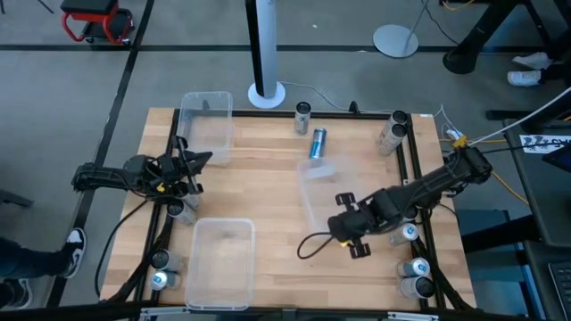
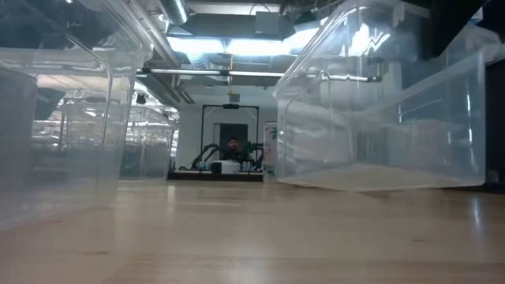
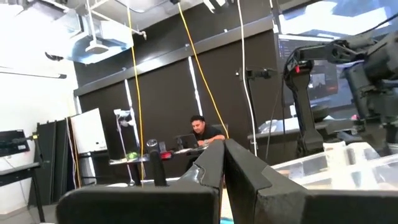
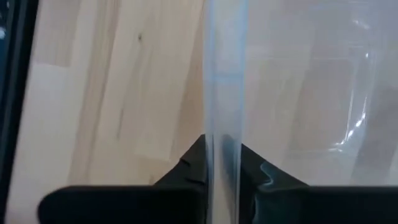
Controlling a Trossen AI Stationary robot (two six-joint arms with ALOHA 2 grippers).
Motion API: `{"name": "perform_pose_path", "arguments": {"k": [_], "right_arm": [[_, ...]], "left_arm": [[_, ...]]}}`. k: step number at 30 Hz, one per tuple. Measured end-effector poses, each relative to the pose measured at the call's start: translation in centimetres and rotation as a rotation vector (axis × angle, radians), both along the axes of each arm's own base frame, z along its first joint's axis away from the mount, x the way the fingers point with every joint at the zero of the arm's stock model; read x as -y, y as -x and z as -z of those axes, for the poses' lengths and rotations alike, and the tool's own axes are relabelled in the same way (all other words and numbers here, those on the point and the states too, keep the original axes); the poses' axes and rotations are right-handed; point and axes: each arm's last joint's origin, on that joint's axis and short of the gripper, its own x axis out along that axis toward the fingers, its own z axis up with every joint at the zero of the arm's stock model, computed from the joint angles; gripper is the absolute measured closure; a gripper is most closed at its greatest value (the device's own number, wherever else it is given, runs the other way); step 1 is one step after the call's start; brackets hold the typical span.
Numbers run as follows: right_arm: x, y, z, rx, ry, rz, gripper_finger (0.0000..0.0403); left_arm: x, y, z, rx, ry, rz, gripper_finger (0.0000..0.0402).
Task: Sort soda cans
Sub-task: Move the top right transparent bin to the bottom right of the table
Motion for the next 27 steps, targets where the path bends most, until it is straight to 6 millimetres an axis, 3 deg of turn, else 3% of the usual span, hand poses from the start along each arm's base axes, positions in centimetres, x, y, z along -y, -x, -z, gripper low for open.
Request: {"name": "perform_pose_path", "arguments": {"k": [14, 27], "right_arm": [[-5.2, -1.4, 3.0, 0.006, -0.148, -0.002, 0.0355], [-9.4, 0.7, 3.0, 0.092, -0.197, 0.129, 0.0352]], "left_arm": [[0.1, 0.1, -0.3, 0.029, -0.033, 0.022, 0.0396], [0.2, 0.4, -0.9, 0.088, -0.066, 0.047, 0.0396]]}}
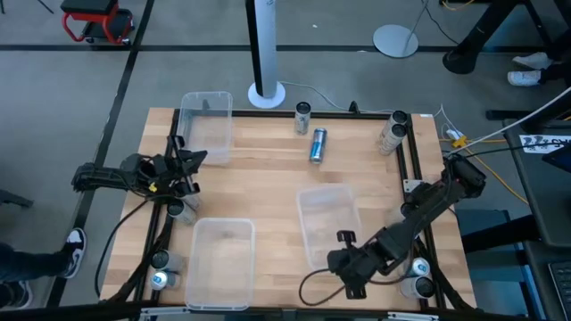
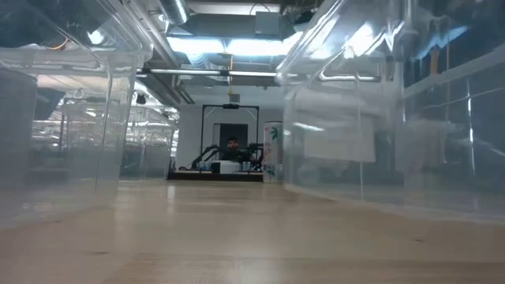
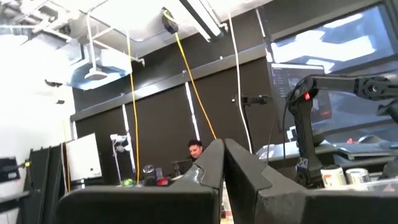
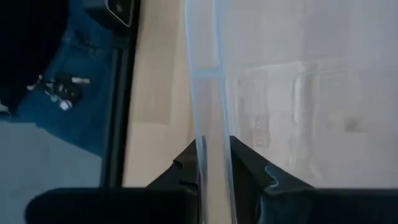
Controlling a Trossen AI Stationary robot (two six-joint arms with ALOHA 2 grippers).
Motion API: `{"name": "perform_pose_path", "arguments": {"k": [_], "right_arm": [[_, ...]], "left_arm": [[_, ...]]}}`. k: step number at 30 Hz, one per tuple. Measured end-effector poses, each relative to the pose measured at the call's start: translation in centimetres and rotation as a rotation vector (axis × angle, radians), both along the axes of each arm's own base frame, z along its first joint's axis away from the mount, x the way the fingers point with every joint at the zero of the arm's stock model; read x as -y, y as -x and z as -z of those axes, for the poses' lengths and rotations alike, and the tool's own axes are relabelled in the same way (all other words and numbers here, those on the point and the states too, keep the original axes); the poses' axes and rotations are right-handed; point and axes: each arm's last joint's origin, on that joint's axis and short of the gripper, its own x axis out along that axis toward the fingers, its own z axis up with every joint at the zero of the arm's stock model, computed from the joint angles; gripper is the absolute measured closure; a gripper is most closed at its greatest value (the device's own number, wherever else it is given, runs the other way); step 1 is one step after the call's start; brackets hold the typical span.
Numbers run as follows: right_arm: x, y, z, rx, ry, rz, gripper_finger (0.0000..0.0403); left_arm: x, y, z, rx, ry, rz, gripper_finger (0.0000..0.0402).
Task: Sort soda cans
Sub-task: Move the top right transparent bin to the bottom right of the table, then put the top blue soda can into the bottom right transparent bin
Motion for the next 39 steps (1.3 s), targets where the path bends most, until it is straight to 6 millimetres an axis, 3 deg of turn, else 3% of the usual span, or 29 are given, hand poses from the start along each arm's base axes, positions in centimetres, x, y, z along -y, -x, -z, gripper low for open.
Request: {"name": "perform_pose_path", "arguments": {"k": [7, 15, 18, 22, 30, 35, 39], "right_arm": [[-0.3, -0.2, -0.1, 0.032, -0.012, 0.000, 0.0335], [-0.4, -0.2, -0.3, 0.025, -0.047, -0.060, 0.0242], [0.2, -0.5, -1.3, 0.009, -0.128, -0.073, 0.0216], [1.8, -1.0, -4.6, 0.045, -0.136, -0.071, 0.0198], [6.7, -1.2, -10.1, 0.090, 0.184, -0.200, 0.0194], [10.2, -2.2, -11.9, 0.149, 0.540, -0.294, 0.0194], [12.6, -3.0, -12.5, 0.150, 0.724, -0.327, 0.0194]], "left_arm": [[0.1, 0.1, -0.2, 0.021, -0.016, 0.028, 0.0396], [0.1, 0.1, -0.2, 0.022, -0.014, 0.030, 0.0396], [0.1, 0.1, -0.2, 0.023, -0.011, 0.032, 0.0396], [0.1, 0.0, -0.1, 0.015, -0.011, 0.032, 0.0396], [0.1, 0.0, 0.0, -0.001, -0.010, 0.033, 0.0396], [0.1, -0.1, 0.1, -0.013, -0.010, 0.033, 0.0396], [0.1, -0.1, 0.1, -0.012, -0.009, 0.034, 0.0396]]}}
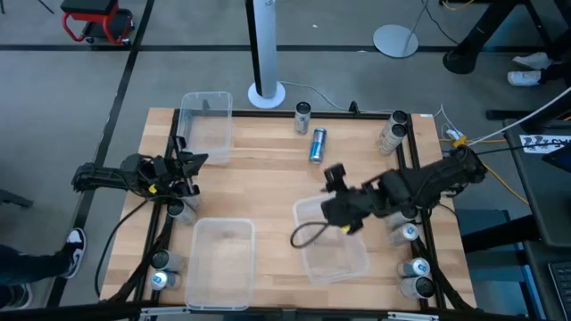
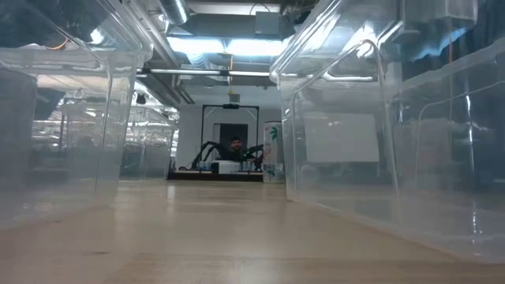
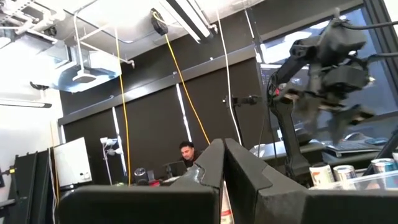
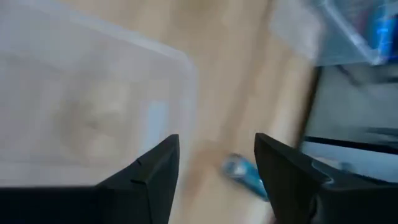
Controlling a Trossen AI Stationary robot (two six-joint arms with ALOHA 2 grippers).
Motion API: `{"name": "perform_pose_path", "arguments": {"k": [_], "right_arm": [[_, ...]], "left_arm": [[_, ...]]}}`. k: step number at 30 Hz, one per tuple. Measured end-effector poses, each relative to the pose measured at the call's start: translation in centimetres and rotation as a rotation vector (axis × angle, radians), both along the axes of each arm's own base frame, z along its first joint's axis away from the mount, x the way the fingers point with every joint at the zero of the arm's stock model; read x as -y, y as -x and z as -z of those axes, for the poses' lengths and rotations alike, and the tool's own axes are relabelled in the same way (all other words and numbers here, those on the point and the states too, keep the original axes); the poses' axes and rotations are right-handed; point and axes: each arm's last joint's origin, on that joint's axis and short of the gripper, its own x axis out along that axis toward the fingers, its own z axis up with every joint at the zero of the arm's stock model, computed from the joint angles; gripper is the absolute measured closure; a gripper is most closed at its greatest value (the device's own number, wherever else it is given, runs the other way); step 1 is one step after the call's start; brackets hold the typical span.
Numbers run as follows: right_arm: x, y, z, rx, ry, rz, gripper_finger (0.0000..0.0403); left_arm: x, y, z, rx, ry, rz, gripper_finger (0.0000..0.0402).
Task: Sort soda cans
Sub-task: Put the top blue soda can into the bottom right transparent bin
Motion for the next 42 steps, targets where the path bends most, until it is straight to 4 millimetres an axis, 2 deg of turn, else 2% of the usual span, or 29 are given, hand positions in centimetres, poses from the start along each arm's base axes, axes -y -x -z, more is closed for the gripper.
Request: {"name": "perform_pose_path", "arguments": {"k": [6, 9, 12, 18, 20, 27, 31, 34, 42], "right_arm": [[3.8, -1.1, -0.1, -0.040, 0.052, 0.023, 0.0192], [5.3, -1.4, 0.0, -0.068, 0.080, 0.011, 0.0174], [6.8, -1.6, 0.0, -0.096, 0.124, -0.013, 0.0137], [10.1, -1.8, -0.1, -0.176, 0.310, -0.043, 0.0025], [11.3, -1.9, -0.1, -0.209, 0.379, -0.025, 0.0010], [15.6, -2.0, 0.3, -0.324, 0.454, -0.040, 0.0046], [16.7, -2.2, 0.1, -0.267, 0.446, 0.024, 0.0052], [17.1, -2.5, 0.3, -0.300, 0.468, -0.022, 0.0053], [21.4, -3.9, 3.7, -0.496, 0.437, -0.191, 0.0054]], "left_arm": [[0.0, 0.0, 0.1, -0.002, 0.023, 0.013, 0.0396], [0.0, -0.1, 0.2, -0.008, 0.034, 0.019, 0.0396], [0.0, -0.1, 0.2, -0.013, 0.039, 0.021, 0.0396], [0.0, -0.1, 0.3, -0.016, 0.050, 0.027, 0.0396], [0.0, -0.1, 0.3, -0.016, 0.054, 0.029, 0.0396], [0.0, -0.2, 0.3, -0.022, 0.056, 0.030, 0.0396], [0.0, -0.2, 0.4, -0.025, 0.056, 0.030, 0.0396], [0.0, -0.2, 0.4, -0.033, 0.058, 0.031, 0.0396], [0.0, -0.3, 0.5, -0.040, 0.070, 0.037, 0.0396]]}}
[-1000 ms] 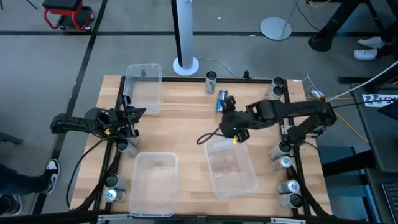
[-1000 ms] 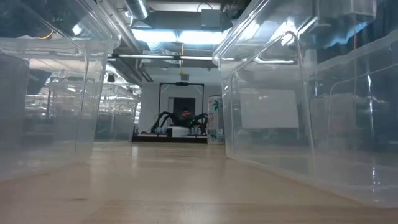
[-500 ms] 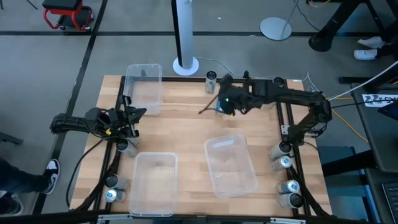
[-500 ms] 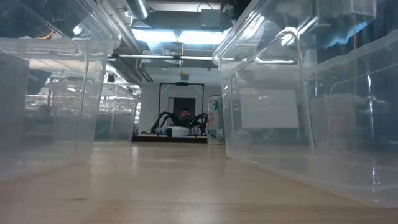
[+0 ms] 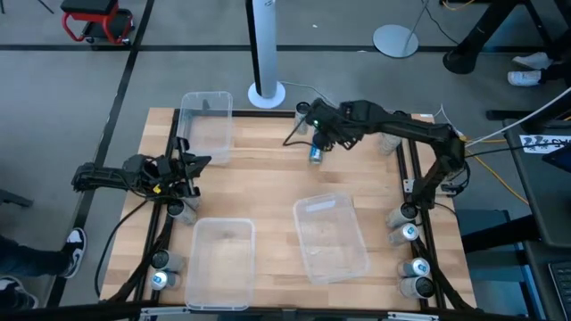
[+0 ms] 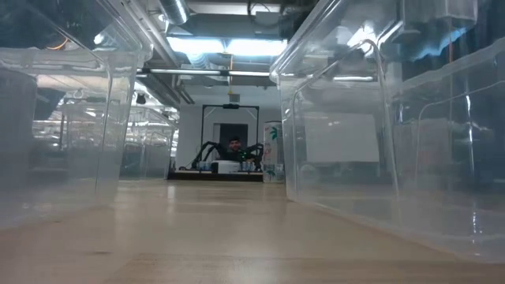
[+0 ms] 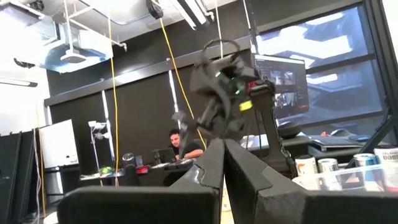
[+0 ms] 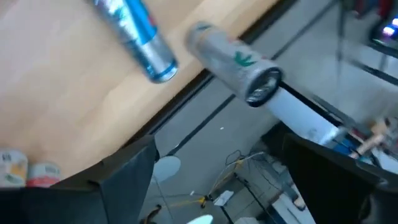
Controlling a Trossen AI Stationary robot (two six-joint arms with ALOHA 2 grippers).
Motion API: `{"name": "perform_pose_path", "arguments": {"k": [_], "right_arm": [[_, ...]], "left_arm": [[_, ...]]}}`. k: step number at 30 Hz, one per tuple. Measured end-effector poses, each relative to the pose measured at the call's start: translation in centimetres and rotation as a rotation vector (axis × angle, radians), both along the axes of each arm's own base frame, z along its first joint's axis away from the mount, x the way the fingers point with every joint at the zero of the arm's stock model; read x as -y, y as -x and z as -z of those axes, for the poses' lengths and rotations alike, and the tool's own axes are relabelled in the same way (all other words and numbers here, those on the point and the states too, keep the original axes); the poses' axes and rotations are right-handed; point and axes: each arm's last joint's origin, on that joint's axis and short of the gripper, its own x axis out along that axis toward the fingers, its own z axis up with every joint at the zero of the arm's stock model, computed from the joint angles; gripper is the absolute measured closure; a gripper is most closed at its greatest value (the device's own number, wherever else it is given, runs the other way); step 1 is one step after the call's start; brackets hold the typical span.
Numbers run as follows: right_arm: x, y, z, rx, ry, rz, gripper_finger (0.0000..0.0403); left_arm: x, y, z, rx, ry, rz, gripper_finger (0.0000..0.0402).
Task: Sort soda cans
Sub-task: Put the top blue soda can into the bottom right transparent bin
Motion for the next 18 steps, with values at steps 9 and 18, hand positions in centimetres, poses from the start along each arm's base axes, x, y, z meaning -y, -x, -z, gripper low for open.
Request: {"name": "perform_pose_path", "arguments": {"k": [9, 18], "right_arm": [[4.2, -0.7, 4.0, -0.233, -0.099, -0.138, 0.0054], [5.7, -0.3, 5.8, -0.323, -0.209, -0.215, 0.0054]], "left_arm": [[0.0, 0.0, 0.0, -0.002, -0.011, -0.005, 0.0396], [0.0, 0.2, -0.4, 0.012, -0.107, -0.054, 0.0396]]}}
